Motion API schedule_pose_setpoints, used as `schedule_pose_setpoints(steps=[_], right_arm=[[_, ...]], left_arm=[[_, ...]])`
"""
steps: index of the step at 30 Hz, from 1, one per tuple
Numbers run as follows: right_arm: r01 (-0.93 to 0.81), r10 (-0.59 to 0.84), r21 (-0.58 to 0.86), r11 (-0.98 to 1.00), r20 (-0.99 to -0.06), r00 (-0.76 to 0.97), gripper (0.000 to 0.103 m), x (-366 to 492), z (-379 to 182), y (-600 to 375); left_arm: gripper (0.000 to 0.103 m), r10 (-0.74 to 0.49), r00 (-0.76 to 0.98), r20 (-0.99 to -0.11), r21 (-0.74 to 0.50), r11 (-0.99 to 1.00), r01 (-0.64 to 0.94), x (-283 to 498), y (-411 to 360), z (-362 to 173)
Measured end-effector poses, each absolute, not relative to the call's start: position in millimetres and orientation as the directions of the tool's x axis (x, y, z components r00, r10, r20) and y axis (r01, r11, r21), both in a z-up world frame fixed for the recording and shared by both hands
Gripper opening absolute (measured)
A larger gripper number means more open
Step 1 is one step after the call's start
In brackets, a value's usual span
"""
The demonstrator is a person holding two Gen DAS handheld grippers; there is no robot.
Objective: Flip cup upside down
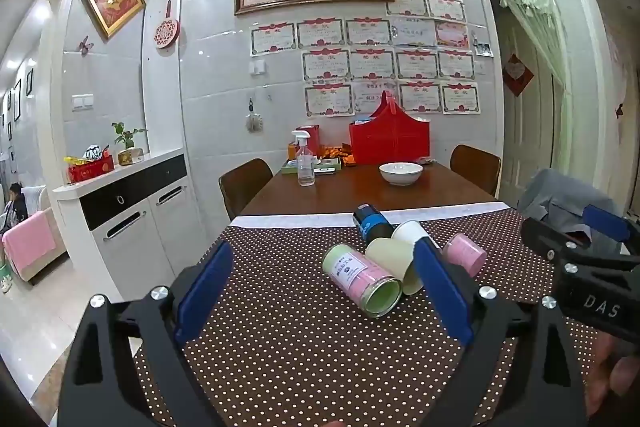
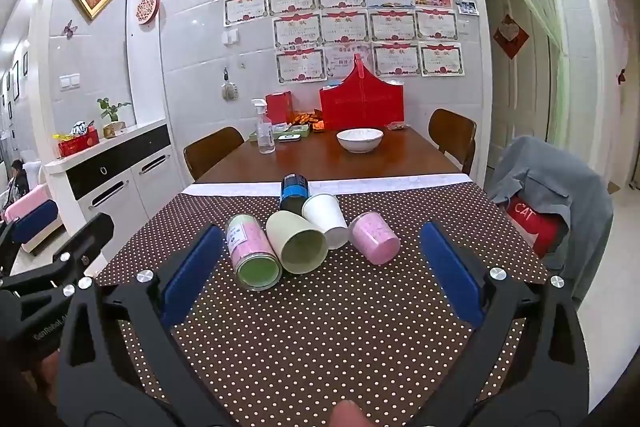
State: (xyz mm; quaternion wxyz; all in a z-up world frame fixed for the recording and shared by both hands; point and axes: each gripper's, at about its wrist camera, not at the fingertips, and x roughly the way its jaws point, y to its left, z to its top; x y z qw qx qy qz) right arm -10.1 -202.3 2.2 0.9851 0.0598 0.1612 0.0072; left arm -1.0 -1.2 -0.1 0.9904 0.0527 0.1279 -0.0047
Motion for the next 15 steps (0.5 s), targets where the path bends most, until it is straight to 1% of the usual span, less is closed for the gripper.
schedule_pose_setpoints(steps=[5,9,14,15], right_arm=[[-0.005,0.044,0.136,0.991,-0.286,0.957,0.097,-14,20,-201],[-0.008,0.035,0.120,0.993,-0.229,0.973,0.097,-16,18,-201],[-0.012,0.037,0.103,0.995,-0.243,0.969,0.097,-13,23,-198],[-0.012,0.035,0.095,0.995,-0.246,0.969,0.097,-12,24,-196]], left_arm=[[0.090,-0.001,0.969,-0.246,0.096,0.995,0.025,-4,1,1],[0.090,0.000,0.968,-0.251,0.100,0.995,0.026,-6,1,7],[0.090,-0.001,0.970,-0.243,0.099,0.995,0.026,-7,-1,16],[0.090,0.001,0.971,-0.237,0.091,0.996,0.021,-7,-1,9]])
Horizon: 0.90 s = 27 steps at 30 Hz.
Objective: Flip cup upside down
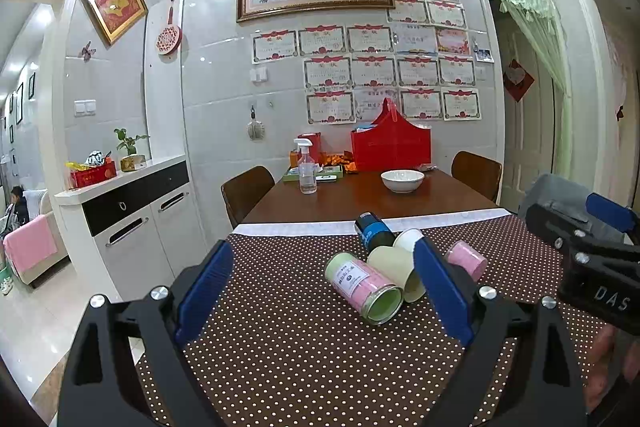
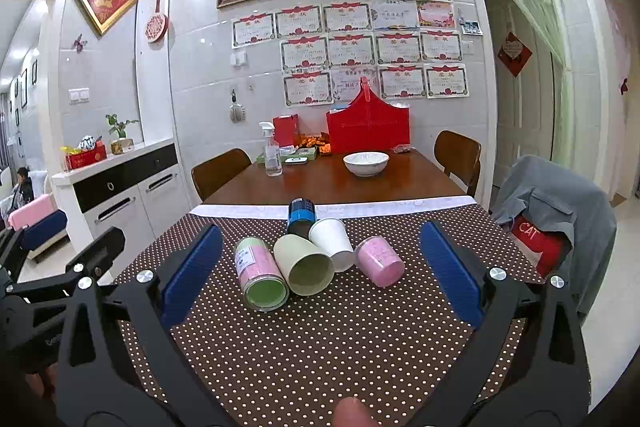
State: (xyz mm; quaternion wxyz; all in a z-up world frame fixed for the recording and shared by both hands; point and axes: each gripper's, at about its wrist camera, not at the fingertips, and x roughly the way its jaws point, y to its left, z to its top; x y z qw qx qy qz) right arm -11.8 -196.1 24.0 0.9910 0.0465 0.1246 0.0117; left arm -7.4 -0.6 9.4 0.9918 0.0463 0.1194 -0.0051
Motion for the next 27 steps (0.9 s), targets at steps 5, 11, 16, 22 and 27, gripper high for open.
schedule_pose_setpoints(steps=[5,11,16,22,27], right_arm=[[-0.018,0.038,0.083,0.996,-0.252,0.967,0.097,-13.1,17.2,-194.1],[-0.021,0.042,0.085,0.996,-0.262,0.964,0.097,-11.7,14.0,-194.8],[-0.024,0.046,0.084,0.996,-0.267,0.963,0.097,-11.0,13.2,-195.0],[-0.025,0.046,0.083,0.996,-0.268,0.962,0.097,-11.2,13.4,-194.8],[-0.025,0.047,0.084,0.996,-0.268,0.962,0.097,-11.2,13.5,-194.9]], left_arm=[[0.090,0.000,0.974,-0.228,0.085,0.996,0.020,-9.1,2.5,13.1],[0.090,0.003,0.973,-0.231,0.082,0.996,0.016,-7.8,3.8,13.8],[0.090,0.002,0.972,-0.236,0.081,0.997,0.017,-6.2,3.9,13.0],[0.090,0.002,0.972,-0.235,0.081,0.997,0.018,-5.6,3.3,12.8],[0.090,0.002,0.973,-0.233,0.079,0.997,0.017,-5.2,2.8,12.6]])
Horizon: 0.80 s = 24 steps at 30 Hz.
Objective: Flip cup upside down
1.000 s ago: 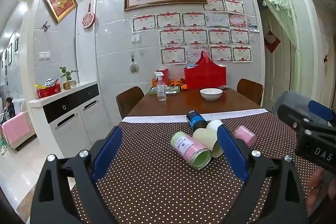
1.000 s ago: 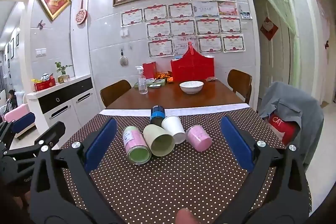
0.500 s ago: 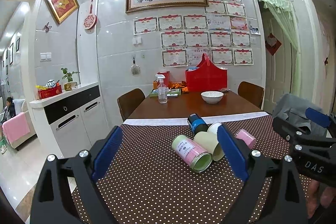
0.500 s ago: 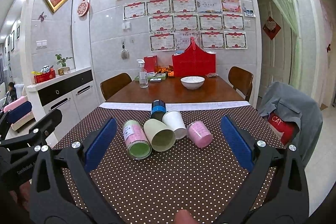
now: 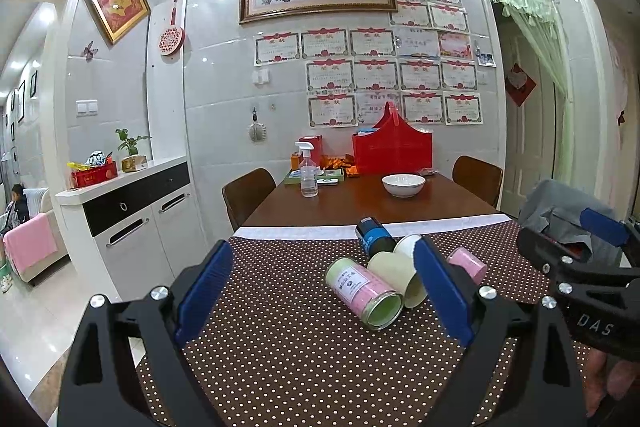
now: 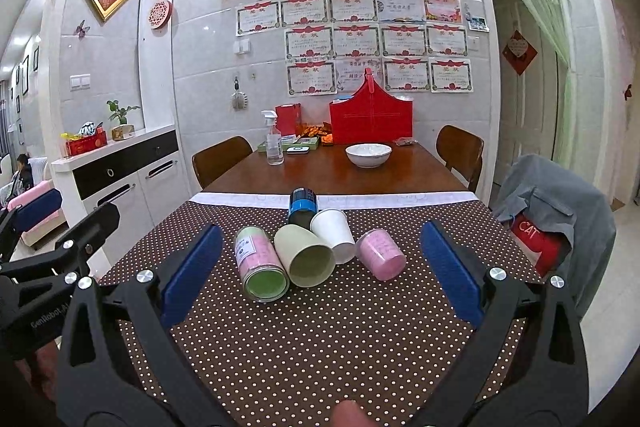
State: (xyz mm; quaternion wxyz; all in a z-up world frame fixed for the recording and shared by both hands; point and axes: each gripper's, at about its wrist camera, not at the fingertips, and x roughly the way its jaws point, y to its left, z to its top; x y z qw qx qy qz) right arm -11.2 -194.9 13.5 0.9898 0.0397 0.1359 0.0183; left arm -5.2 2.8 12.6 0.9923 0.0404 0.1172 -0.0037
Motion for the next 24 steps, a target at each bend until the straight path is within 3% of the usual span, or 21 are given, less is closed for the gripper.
schedule_pose_setpoints(steps=[24], right_arm=[[-0.027,0.049,0.081,0.996,-0.271,0.961,0.097,-9.6,13.0,-193.8]], left_arm=[[0.090,0.000,0.972,-0.237,0.078,0.997,0.019,-4.0,2.4,13.7]])
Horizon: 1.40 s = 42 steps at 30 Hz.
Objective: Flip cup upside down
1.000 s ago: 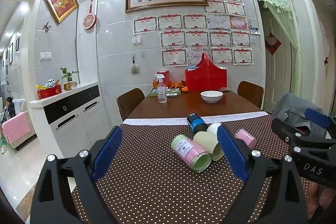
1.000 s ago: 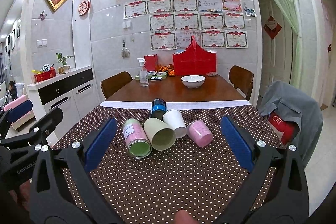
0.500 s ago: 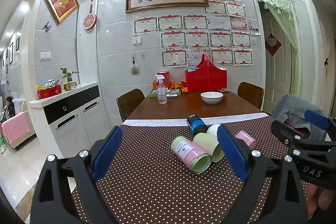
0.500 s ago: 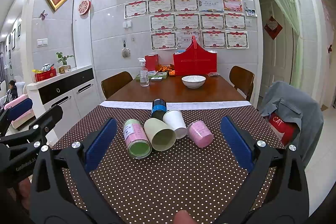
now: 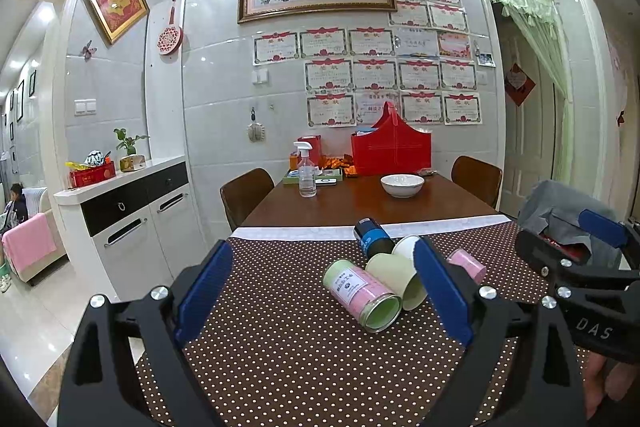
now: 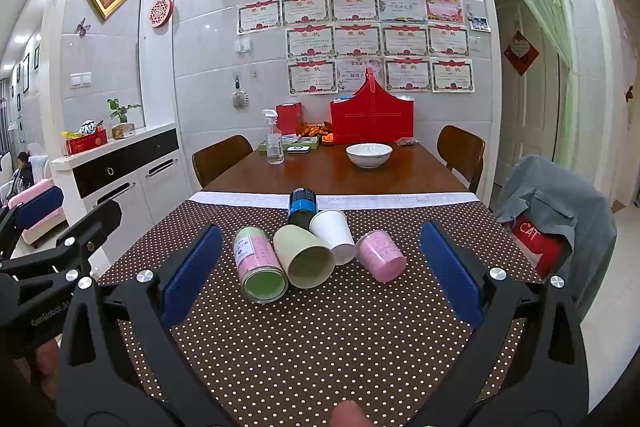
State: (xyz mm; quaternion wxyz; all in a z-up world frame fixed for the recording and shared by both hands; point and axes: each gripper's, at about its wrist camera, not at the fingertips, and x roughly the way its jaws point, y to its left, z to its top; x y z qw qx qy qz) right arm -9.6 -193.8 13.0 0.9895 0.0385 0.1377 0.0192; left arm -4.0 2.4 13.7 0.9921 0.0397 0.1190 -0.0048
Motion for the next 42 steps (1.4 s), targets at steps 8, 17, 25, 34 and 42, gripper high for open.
schedule_pose_setpoints(steps=[8,17,25,34,42], right_arm=[[-0.046,0.063,0.064,0.997,-0.308,0.949,0.097,8,5,-192],[-0.064,0.082,0.060,0.996,-0.398,0.914,0.097,48,-10,-199],[-0.044,0.075,0.071,0.997,-0.536,0.841,0.097,117,-24,-217],[-0.104,0.108,0.048,0.993,-0.695,0.711,0.097,208,-48,-208],[-0.131,0.137,0.074,0.989,-0.796,0.589,0.085,276,-72,-205]], left_arm=[[0.090,-0.003,0.964,-0.266,0.078,0.997,0.025,13,-1,8],[0.090,-0.001,0.946,-0.323,0.084,0.996,0.030,50,-3,-11],[0.090,0.005,0.908,-0.420,0.068,0.997,0.026,104,5,-29],[0.090,-0.001,0.848,-0.530,0.042,0.999,0.028,176,9,-49],[0.090,0.011,0.816,-0.577,0.036,0.999,0.012,223,15,-63]])
